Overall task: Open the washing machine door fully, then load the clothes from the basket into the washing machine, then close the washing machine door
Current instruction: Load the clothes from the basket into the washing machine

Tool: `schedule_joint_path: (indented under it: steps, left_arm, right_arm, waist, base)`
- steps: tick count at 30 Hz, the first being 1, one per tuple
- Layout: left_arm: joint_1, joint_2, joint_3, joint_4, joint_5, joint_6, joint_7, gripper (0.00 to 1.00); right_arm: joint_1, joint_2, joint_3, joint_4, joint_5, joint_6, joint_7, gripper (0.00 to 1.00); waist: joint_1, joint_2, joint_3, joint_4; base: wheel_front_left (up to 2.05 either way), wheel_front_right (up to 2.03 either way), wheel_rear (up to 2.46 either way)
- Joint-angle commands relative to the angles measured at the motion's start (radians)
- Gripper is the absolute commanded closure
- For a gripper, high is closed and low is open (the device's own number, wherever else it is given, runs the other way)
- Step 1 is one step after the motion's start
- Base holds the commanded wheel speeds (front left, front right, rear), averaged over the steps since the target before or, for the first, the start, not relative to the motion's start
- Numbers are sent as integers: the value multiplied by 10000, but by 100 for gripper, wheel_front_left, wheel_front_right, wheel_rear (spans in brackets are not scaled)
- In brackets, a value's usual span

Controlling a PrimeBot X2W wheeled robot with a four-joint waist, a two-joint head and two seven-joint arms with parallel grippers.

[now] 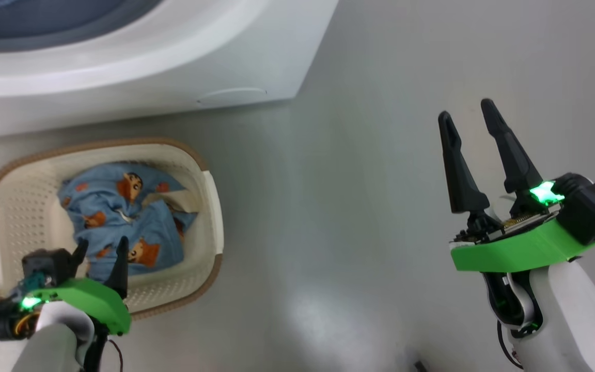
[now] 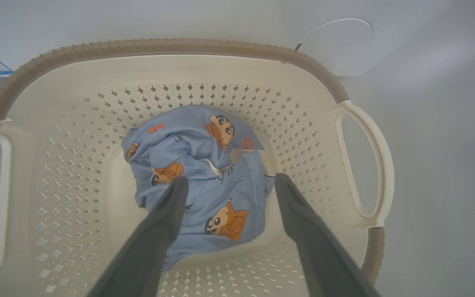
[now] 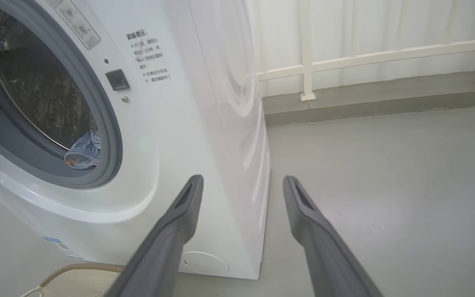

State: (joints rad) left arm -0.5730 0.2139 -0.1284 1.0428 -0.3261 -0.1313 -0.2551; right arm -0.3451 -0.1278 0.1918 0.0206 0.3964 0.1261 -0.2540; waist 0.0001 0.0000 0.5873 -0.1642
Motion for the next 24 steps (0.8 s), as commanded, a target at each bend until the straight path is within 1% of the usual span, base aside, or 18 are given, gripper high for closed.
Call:
schedule_joint_path:
  steps: [1,6,12,20,24]
  left_arm:
    - [-127,439,136,104,-103,6,-66,0]
    - [-1058,778,-368,1061,-389,6,128,0]
    - [-1973,1219,-724,1762,-718,6,503,0]
    - [-2666,1745,-1029,2185,-1041,6,1298,0]
    - [-2879,1866,-1101,2252,-1173,6,1537,0]
  right_arm:
    - [-23,8,221,-272,-120,46,-78,0]
    - [-280,129,374,-383,-156,46,-78,0]
    - [-563,292,566,-501,-181,46,-78,0]
    - [-793,454,741,-624,-181,46,-78,0]
    - [-849,496,828,-636,-190,46,-78,0]
  waist:
    - [-1,0,577,-264]
    - [-1,0,1297,-504]
    - [-1,0,1975,-852]
    - [-1,0,2608,-1181]
    - [-1,0,2783,-1233]
  base:
    - [0,0,0]
    - [0,0,0]
    - [0,0,0]
    - [0,0,0]
    - [0,0,0]
